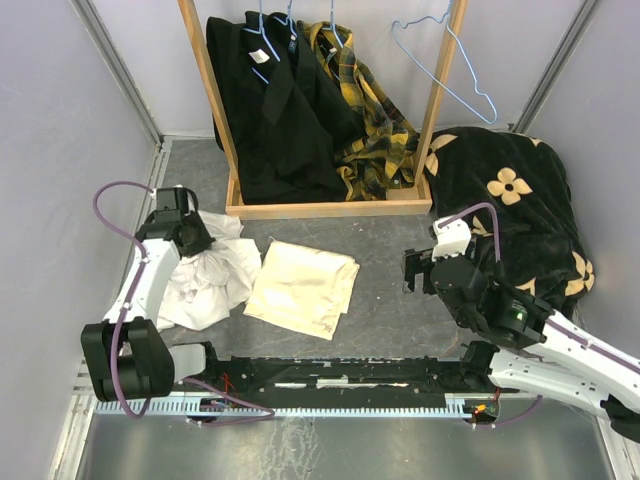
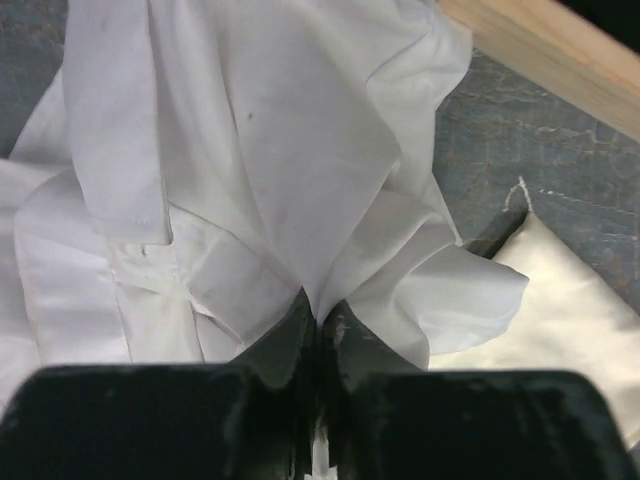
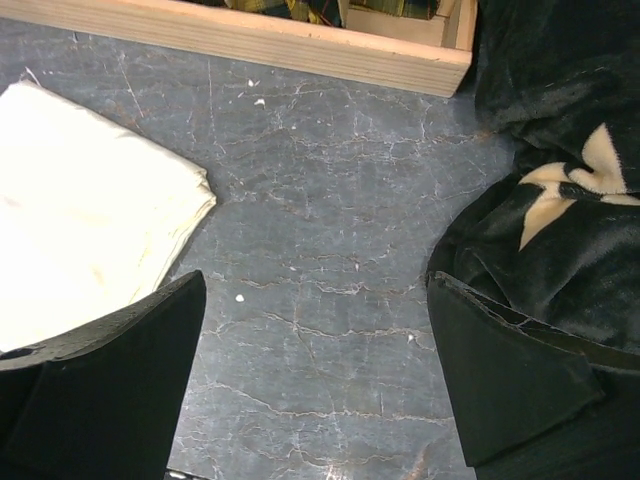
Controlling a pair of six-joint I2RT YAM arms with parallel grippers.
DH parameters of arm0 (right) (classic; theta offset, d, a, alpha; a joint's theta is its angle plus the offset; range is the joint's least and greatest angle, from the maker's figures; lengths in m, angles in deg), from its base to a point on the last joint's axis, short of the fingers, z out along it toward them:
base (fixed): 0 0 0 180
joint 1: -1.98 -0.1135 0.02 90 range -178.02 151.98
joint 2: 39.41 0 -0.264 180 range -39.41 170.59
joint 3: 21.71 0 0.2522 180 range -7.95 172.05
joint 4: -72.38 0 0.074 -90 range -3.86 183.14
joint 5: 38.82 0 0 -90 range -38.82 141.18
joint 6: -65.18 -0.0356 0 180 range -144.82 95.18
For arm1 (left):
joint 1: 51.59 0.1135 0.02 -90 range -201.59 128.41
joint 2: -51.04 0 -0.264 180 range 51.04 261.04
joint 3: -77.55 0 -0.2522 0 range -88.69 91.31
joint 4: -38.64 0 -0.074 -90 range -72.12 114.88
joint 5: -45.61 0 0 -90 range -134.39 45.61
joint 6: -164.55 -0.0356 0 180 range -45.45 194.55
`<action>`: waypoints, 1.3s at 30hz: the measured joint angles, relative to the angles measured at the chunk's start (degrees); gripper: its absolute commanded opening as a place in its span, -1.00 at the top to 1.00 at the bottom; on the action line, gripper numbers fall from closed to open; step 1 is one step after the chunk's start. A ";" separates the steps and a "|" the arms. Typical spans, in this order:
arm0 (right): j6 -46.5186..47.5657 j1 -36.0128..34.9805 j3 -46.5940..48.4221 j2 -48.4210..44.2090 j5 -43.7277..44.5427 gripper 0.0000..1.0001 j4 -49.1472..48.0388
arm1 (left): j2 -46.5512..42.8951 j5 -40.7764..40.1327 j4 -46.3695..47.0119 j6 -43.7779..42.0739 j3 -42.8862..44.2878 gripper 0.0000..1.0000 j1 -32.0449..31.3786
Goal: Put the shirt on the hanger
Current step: Pick up the shirt from the center of the board, then place the shirt at the center of the board.
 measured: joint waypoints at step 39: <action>-7.02 0.00 1.86 -2.08 -2.36 -0.98 -0.39 | -10.82 5.51 -7.69 -10.91 48.33 0.95 -17.88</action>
